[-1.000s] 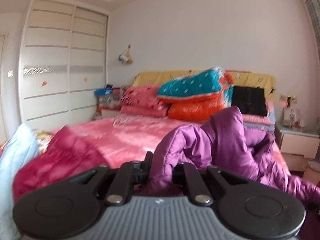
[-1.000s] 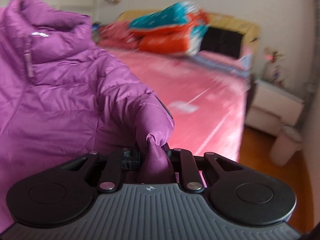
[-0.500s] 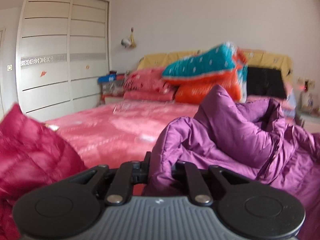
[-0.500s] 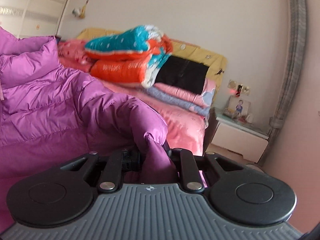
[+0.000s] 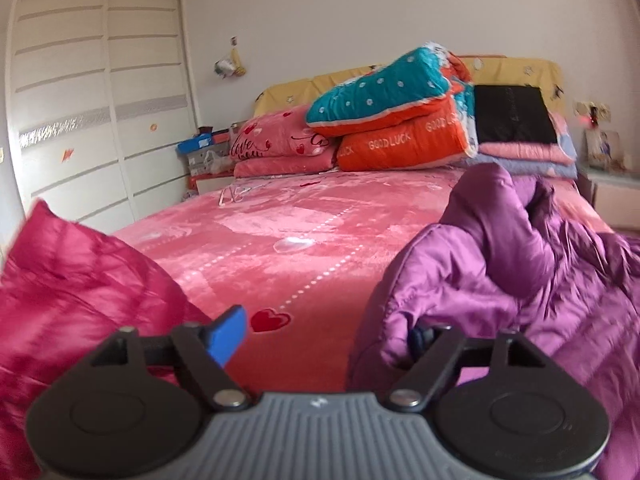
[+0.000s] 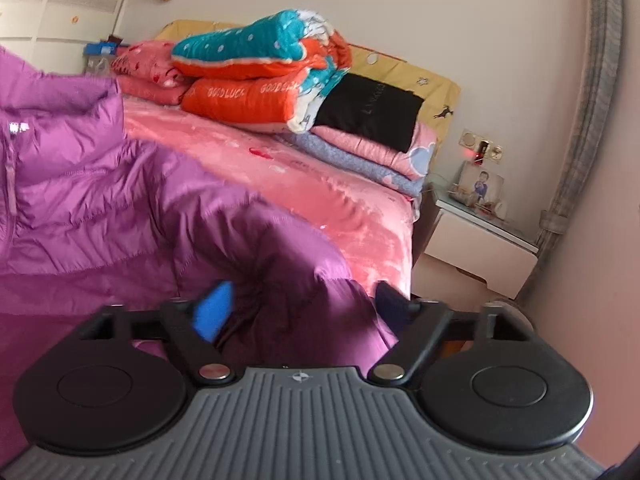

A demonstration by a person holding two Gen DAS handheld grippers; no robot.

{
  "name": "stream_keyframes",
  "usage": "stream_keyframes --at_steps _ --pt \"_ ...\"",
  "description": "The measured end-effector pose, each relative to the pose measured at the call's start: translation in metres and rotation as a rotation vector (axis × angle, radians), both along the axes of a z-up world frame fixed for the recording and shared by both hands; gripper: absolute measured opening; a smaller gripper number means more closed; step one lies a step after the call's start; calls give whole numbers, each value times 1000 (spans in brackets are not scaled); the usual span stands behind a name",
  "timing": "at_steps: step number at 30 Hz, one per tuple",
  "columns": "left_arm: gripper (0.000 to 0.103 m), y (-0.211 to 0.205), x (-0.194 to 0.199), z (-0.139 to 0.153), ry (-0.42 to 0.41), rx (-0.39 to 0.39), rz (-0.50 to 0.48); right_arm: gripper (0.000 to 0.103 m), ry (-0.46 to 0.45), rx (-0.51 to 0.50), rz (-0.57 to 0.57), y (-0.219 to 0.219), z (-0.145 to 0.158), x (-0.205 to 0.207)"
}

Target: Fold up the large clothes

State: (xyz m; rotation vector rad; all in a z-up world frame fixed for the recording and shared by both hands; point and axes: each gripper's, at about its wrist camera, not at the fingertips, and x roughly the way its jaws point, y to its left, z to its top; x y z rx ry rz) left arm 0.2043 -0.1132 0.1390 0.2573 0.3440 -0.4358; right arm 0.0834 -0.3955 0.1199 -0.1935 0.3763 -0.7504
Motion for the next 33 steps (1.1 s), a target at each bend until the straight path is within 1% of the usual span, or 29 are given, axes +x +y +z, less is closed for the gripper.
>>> stream_keyframes --at_steps 2,3,6,8,10,13,16,17,19,20,22,23,26,29,33 --pt "85 5 -9 5 -14 72 -11 101 -13 22 7 3 5 -9" --pt "86 8 -14 8 -16 109 -16 101 -15 23 5 7 7 -14" --pt "88 19 -27 14 9 162 -42 101 -28 21 3 20 16 -32" --pt "93 27 -34 15 28 211 -53 101 -49 43 6 28 21 -48" --pt "93 33 -37 18 39 234 -36 102 -67 65 12 38 25 -65" --pt "93 42 -40 28 74 163 -2 103 -101 99 8 56 26 -90" --pt "93 35 -45 41 45 94 -6 103 -138 157 11 71 23 -114" --pt "93 31 -42 48 46 48 6 103 -155 184 14 76 21 -121" --pt "93 25 -30 61 84 -67 43 103 -189 247 16 85 14 -136" --pt "93 20 -27 66 86 -103 64 103 -198 269 13 89 10 -141" --pt "93 13 -29 72 61 -117 73 103 -208 303 -1 97 2 -151" --pt "93 11 -34 72 54 -115 55 103 -209 318 -8 101 -3 -155" --pt "93 16 -52 63 48 -78 18 103 -194 340 -14 108 -14 -163" --pt "90 37 -78 51 45 -46 5 103 -189 355 -20 110 -20 -168" --pt "88 81 -121 39 98 -77 9 103 -196 412 -11 108 -20 -176"
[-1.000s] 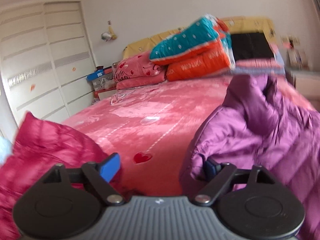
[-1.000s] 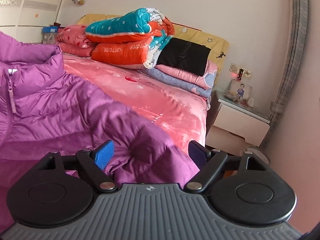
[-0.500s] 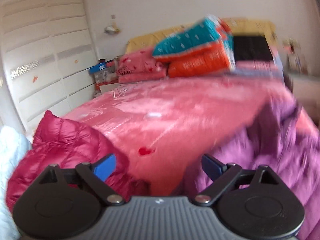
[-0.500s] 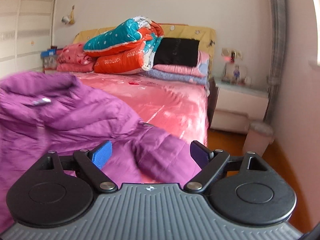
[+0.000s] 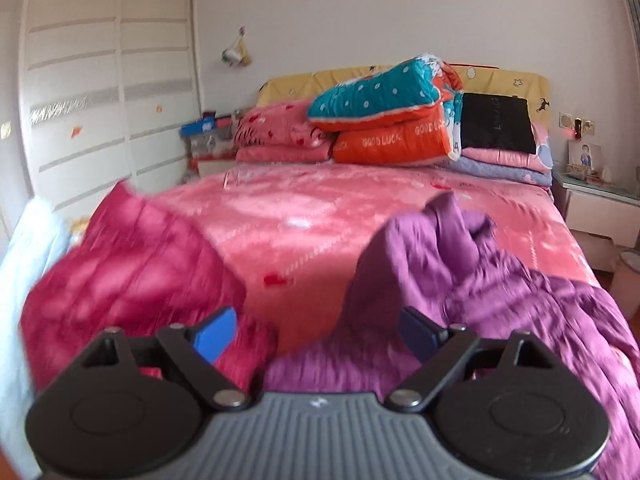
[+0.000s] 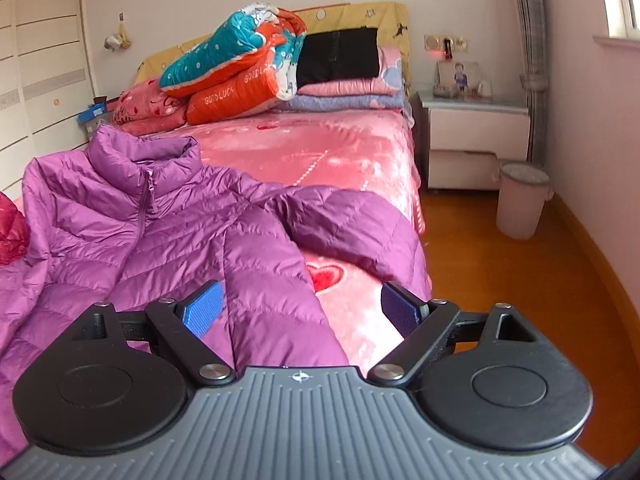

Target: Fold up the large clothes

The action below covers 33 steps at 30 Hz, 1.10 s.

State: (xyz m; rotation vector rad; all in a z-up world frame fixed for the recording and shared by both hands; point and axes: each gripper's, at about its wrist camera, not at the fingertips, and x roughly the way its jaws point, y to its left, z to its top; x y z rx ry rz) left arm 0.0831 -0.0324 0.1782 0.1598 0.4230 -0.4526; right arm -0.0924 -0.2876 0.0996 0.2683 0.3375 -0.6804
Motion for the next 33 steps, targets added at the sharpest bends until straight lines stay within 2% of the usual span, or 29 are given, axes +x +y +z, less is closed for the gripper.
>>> stream_keyframes --at_steps 3,8,13,20,23,24,26,27,28,29,31,33 --pt "88 33 -39 -10 59 -25 -9 103 -37 77 23 6 -2 -8" --pt "88 68 -107 -32 120 13 -34 103 -44 118 38 23 -9 -23" --pt "87 83 -156 -57 204 61 -74 103 -42 160 52 38 -15 -41" --pt "88 84 -179 -88 263 164 -64 103 -17 161 98 66 -16 -57" --pt "85 82 -181 -95 261 197 -65 103 -2 156 122 78 -18 -63" --pt "82 82 -180 -98 269 210 -58 103 2 154 131 83 -18 -63" --pt "63 82 -177 -102 291 214 -54 103 14 143 149 91 -18 -63" --pt "58 83 -177 -102 295 213 -50 103 20 137 157 95 -18 -62" --pt "44 85 -175 -101 300 203 -42 103 26 132 166 99 -19 -61" --pt "35 88 -171 -99 311 182 -28 103 30 127 175 103 -19 -60" --pt "27 97 -165 -91 331 123 -5 103 40 111 192 110 -20 -59" --pt "24 106 -159 -79 324 70 19 103 56 87 212 117 -21 -58"
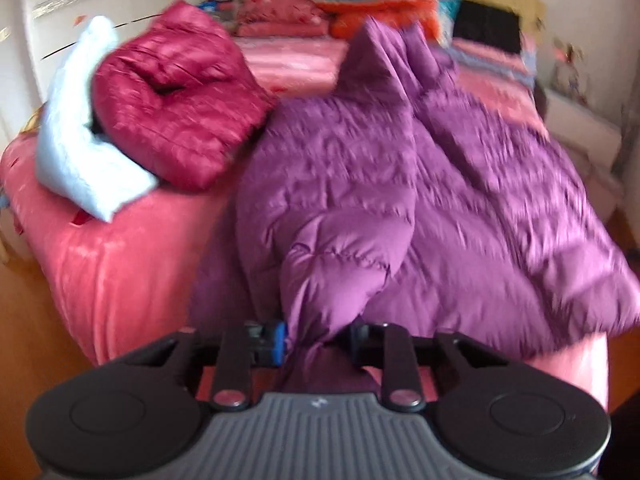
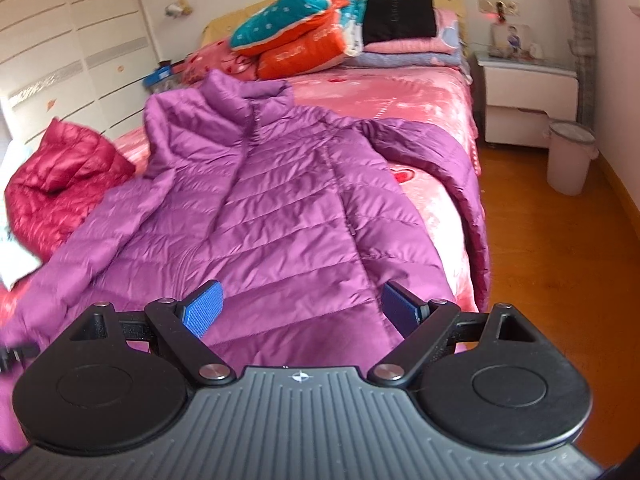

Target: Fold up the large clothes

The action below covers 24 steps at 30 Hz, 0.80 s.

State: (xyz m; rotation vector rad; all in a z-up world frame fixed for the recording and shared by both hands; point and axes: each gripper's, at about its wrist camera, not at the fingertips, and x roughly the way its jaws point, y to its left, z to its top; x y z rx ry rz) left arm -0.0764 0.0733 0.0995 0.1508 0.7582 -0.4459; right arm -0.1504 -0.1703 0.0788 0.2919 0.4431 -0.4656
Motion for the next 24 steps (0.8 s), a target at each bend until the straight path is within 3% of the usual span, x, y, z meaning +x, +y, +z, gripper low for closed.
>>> stream_keyframes --at_steps 5,10,16,20,24 --pt "23 29 29 44 -94 -79 103 103 39 -46 31 6 -7 4" --pt "23 59 83 70 -191 -84 267 103 71 -60 10 -3 -15 7" --pt "26 81 149 45 -208 -47 475 103 94 -36 -50 -23 -23 9" --pt "42 100 167 19 -157 -52 564 103 94 -11 -82 -33 -27 11" --pt "60 120 147 13 -154 -103 567 103 85 1 -106 -43 -29 12"
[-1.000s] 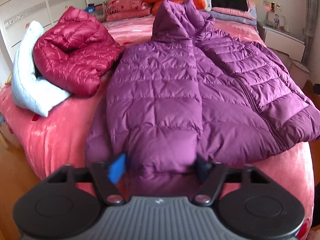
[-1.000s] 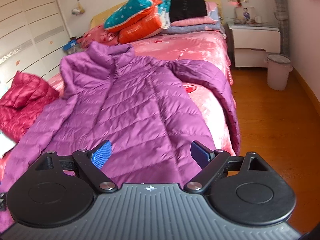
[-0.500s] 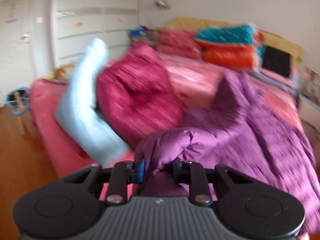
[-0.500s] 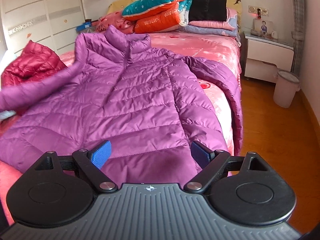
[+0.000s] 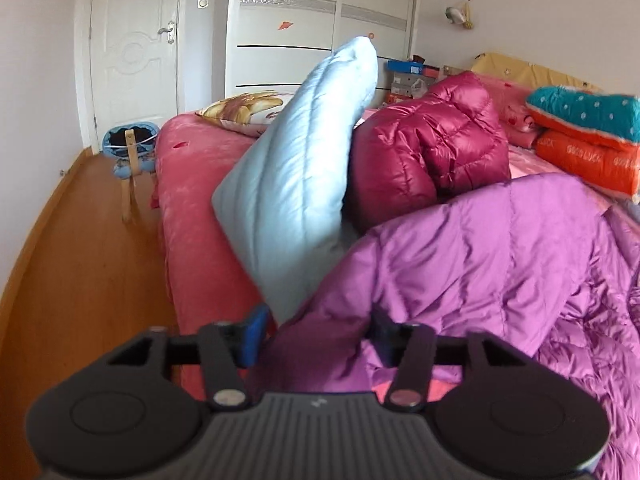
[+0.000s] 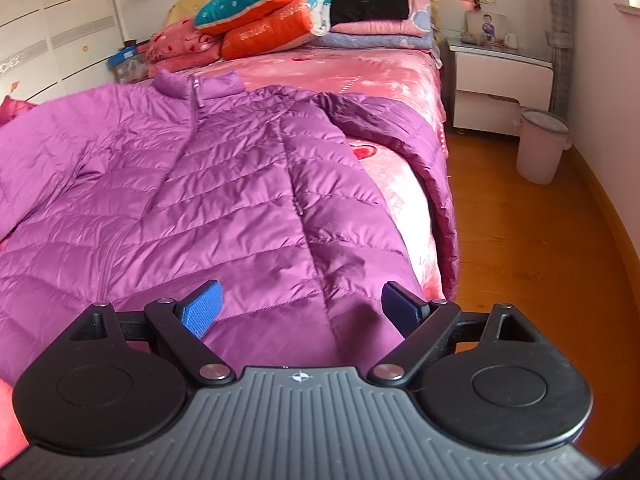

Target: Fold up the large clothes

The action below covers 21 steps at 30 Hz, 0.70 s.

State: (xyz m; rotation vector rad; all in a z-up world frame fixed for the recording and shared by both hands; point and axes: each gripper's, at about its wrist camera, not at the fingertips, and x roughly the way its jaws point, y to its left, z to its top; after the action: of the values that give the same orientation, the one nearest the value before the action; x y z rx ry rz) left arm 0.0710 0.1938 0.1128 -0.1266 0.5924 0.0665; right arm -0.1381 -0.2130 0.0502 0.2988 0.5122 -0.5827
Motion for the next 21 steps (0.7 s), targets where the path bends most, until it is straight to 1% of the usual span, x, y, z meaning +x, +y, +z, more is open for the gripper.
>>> stream_keyframes --at_steps 2,4,6,8,11,14,18,21 --pt "66 7 -18 3 -16 -9 -10 103 -5 14 -11 -4 -1 0" --pt "66 12 -34 5 -21 -12 -15 103 -11 23 -20 -8 -1 1" --pt "66 19 -49 6 -19 -52 -40 103 -20 31 -30 -13 -2 1" --pt "66 20 -61 4 -13 -106 -95 103 -32 51 -40 -19 -2 0" --pt "66 8 -80 4 -3 -161 -203 103 -43 94 -46 -28 -5 0" --pt "66 -12 -83 -1 35 -220 -322 103 -46 127 -43 -40 -9 -1" --pt "66 -44 -85 -13 70 -214 -451 103 -67 192 -55 -56 -15 -4" --pt "66 -66 -82 -25 98 -192 -514 103 -108 275 -63 -71 -21 -9"
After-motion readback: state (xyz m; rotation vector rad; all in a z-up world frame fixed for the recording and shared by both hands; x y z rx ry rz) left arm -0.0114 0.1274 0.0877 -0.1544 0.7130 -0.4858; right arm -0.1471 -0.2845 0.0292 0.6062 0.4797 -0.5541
